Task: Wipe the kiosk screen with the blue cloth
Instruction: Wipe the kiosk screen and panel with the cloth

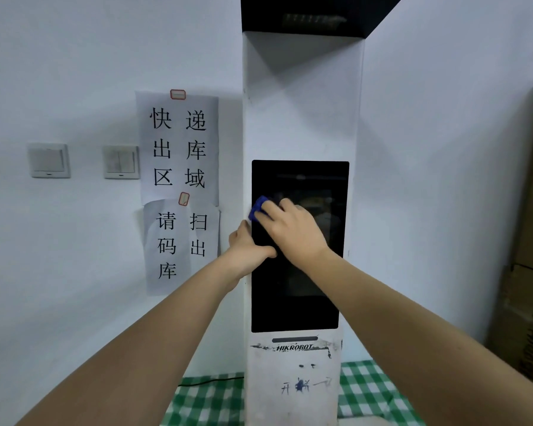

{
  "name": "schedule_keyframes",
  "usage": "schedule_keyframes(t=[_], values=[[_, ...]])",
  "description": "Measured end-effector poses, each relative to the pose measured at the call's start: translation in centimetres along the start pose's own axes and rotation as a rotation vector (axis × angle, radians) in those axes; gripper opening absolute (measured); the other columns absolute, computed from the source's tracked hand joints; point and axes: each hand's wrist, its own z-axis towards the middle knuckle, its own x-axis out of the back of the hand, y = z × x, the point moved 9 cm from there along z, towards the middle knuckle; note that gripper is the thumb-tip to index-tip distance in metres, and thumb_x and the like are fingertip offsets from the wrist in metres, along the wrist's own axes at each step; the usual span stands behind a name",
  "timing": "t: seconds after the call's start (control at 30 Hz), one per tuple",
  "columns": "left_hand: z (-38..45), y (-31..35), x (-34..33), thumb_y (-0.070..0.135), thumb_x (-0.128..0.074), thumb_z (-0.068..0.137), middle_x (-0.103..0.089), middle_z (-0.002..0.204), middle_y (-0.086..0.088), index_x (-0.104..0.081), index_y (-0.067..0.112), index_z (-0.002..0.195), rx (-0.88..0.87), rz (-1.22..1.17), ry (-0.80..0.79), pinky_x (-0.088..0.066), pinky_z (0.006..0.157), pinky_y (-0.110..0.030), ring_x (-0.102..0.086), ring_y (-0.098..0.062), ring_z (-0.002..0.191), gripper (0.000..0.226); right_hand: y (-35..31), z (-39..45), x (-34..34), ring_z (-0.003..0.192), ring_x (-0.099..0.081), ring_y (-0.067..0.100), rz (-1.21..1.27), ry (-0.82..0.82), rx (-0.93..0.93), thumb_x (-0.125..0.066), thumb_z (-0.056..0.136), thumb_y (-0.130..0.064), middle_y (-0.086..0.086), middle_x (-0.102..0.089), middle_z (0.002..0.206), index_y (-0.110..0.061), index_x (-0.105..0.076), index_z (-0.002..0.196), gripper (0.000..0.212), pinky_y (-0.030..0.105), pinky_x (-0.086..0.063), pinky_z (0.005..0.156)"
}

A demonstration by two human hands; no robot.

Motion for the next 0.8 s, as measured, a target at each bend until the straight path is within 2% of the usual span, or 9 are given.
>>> schedule_keyframes(t=[0.1, 0.2, 0.3, 0.47, 0.5, 0.57, 0.63, 0.73, 0.8], values=[[-0.1, 0.1, -0.1, 0.019, -0.066, 0.079, -0.029, 0.148, -0.006, -0.024, 0.020, 0.145, -0.005, 0.006, -0.002, -0.040, 0.097, -0.031, -0.042, -0.024, 0.126, 0.078, 1.1, 0.2, 0.6, 0.067, -0.056, 0.023, -0.099, -0.016, 0.115, -0.076, 0.060, -0.009, 0.004, -0.064, 0.092, -0.015, -0.071, 0.097, 0.038, 0.030, -0.038, 0.050], [-0.2, 0.1, -0.1, 0.019, -0.064, 0.084, -0.013, 0.157, -0.003, -0.006, 0.019, 0.153, 0.003, 0.006, -0.017, -0.029, 0.109, -0.033, -0.027, -0.024, 0.140, 0.090, 4.9, 0.8, 1.7, 0.065, -0.055, 0.029, -0.009, 0.075, -0.152, -0.077, 0.054, 0.003, 0.008, -0.065, 0.094, -0.010, -0.071, 0.095, 0.044, 0.031, -0.038, 0.046], [-0.3, 0.1, -0.1, 0.019, -0.065, 0.081, -0.019, 0.155, -0.005, -0.015, 0.019, 0.150, 0.008, 0.020, -0.016, -0.034, 0.107, -0.033, -0.033, -0.025, 0.136, 0.085, 4.8, 0.3, 1.4, 0.064, -0.053, 0.030, 0.074, 0.106, -0.313, -0.076, 0.051, 0.010, 0.011, -0.064, 0.097, -0.006, -0.070, 0.099, 0.051, 0.029, -0.036, 0.044], [-0.6, 0.3, -0.2, 0.016, -0.064, 0.079, -0.030, 0.144, -0.008, -0.031, 0.015, 0.137, 0.006, 0.015, 0.008, -0.044, 0.078, -0.023, -0.048, -0.020, 0.110, 0.066, 0.2, -1.3, -0.3, 0.068, -0.055, 0.024, -0.003, -0.052, 0.082, -0.080, 0.056, -0.006, 0.005, -0.063, 0.097, -0.012, -0.069, 0.106, 0.051, 0.031, -0.043, 0.052], [-0.7, 0.5, -0.2, 0.015, -0.064, 0.081, -0.029, 0.145, -0.007, -0.031, 0.016, 0.138, 0.000, 0.014, 0.004, -0.043, 0.078, -0.022, -0.046, -0.020, 0.109, 0.065, 0.7, -1.2, -0.3, 0.069, -0.055, 0.023, -0.051, -0.068, 0.122, -0.080, 0.058, -0.008, 0.003, -0.063, 0.097, -0.014, -0.069, 0.106, 0.049, 0.031, -0.042, 0.053], [-0.8, 0.6, -0.3, 0.015, -0.062, 0.086, -0.018, 0.153, -0.005, -0.017, 0.016, 0.148, -0.001, 0.022, -0.001, -0.037, 0.093, -0.025, -0.038, -0.022, 0.127, 0.077, 3.0, -0.5, 0.4, 0.069, -0.055, 0.024, -0.063, -0.021, 0.045, -0.079, 0.058, -0.006, 0.004, -0.064, 0.096, -0.015, -0.070, 0.102, 0.046, 0.031, -0.039, 0.051], [-1.0, 0.5, -0.2, 0.017, -0.062, 0.087, -0.008, 0.158, -0.003, -0.002, 0.017, 0.153, 0.008, 0.024, -0.008, -0.029, 0.109, -0.033, -0.025, -0.024, 0.141, 0.089, 5.4, 0.1, 1.2, 0.065, -0.054, 0.027, -0.001, 0.053, -0.154, -0.079, 0.054, 0.001, 0.006, -0.065, 0.096, -0.012, -0.071, 0.100, 0.048, 0.029, -0.036, 0.047], [-1.3, 0.6, -0.2, 0.017, -0.062, 0.088, -0.005, 0.159, -0.002, 0.002, 0.018, 0.153, 0.024, 0.025, -0.012, -0.027, 0.111, -0.034, -0.021, -0.023, 0.143, 0.092, 5.3, -0.6, 1.0, 0.063, -0.052, 0.028, 0.077, 0.104, -0.287, -0.077, 0.054, 0.008, 0.008, -0.064, 0.098, -0.009, -0.070, 0.102, 0.051, 0.028, -0.035, 0.044], [-1.4, 0.8, -0.3, 0.017, -0.061, 0.088, -0.003, 0.158, -0.001, 0.003, 0.018, 0.153, 0.025, 0.024, -0.011, -0.029, 0.106, -0.029, -0.023, -0.022, 0.142, 0.091, 3.6, -1.2, 0.3, 0.064, -0.052, 0.026, 0.092, 0.062, -0.183, -0.079, 0.051, 0.007, 0.008, -0.063, 0.097, -0.008, -0.069, 0.105, 0.057, 0.029, -0.039, 0.045]])
